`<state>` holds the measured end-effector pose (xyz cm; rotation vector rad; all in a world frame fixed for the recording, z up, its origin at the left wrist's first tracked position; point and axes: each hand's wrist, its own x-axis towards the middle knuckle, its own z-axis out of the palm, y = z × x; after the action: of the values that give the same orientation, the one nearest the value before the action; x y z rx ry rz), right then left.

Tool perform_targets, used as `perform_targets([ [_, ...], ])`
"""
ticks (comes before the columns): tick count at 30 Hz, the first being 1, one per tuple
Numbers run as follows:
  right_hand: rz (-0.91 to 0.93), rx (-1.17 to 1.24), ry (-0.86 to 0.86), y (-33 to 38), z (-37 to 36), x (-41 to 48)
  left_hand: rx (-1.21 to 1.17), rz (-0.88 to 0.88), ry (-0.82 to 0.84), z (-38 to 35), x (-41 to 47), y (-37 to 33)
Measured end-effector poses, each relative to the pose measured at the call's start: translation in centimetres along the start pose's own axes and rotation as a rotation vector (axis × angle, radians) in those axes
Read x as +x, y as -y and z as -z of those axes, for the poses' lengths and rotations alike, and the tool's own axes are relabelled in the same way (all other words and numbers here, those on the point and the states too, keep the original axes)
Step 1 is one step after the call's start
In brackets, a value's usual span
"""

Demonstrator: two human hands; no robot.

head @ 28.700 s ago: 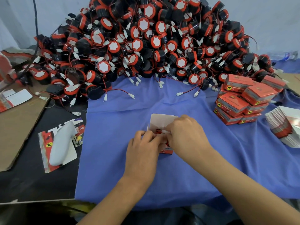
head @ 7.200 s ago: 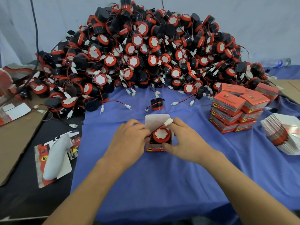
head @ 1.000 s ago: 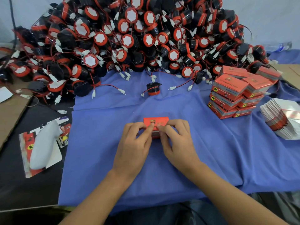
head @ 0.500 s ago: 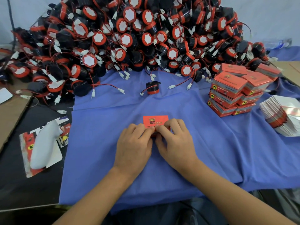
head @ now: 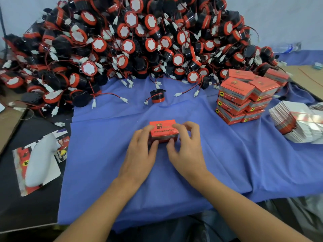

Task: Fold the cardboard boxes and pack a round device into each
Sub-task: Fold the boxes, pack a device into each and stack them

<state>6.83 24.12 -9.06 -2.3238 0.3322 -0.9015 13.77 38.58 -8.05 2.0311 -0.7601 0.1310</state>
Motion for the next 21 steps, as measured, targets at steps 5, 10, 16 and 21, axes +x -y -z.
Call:
perform_targets([
  [5, -0.275, 0.187, -0.057, 0.2, 0.6, 0.9, -0.223, 0.183, 0.019, -1.2, 1.2, -2.1],
  [10, -0.498, 0.334, -0.304, -0.9, 4.2, 1.3, -0.348, 0.186, 0.159, -4.7, 2.2, -6.4],
  [16, -0.615, 0.218, -0.522, -5.7, 11.1, 2.0, -0.461, 0.097, 0.385, -11.1, 3.1, -12.5],
  [21, -0.714, 0.122, -0.574, -10.4, 14.9, 3.2, -0.47, 0.088, 0.512, -17.1, 4.0, -15.7],
])
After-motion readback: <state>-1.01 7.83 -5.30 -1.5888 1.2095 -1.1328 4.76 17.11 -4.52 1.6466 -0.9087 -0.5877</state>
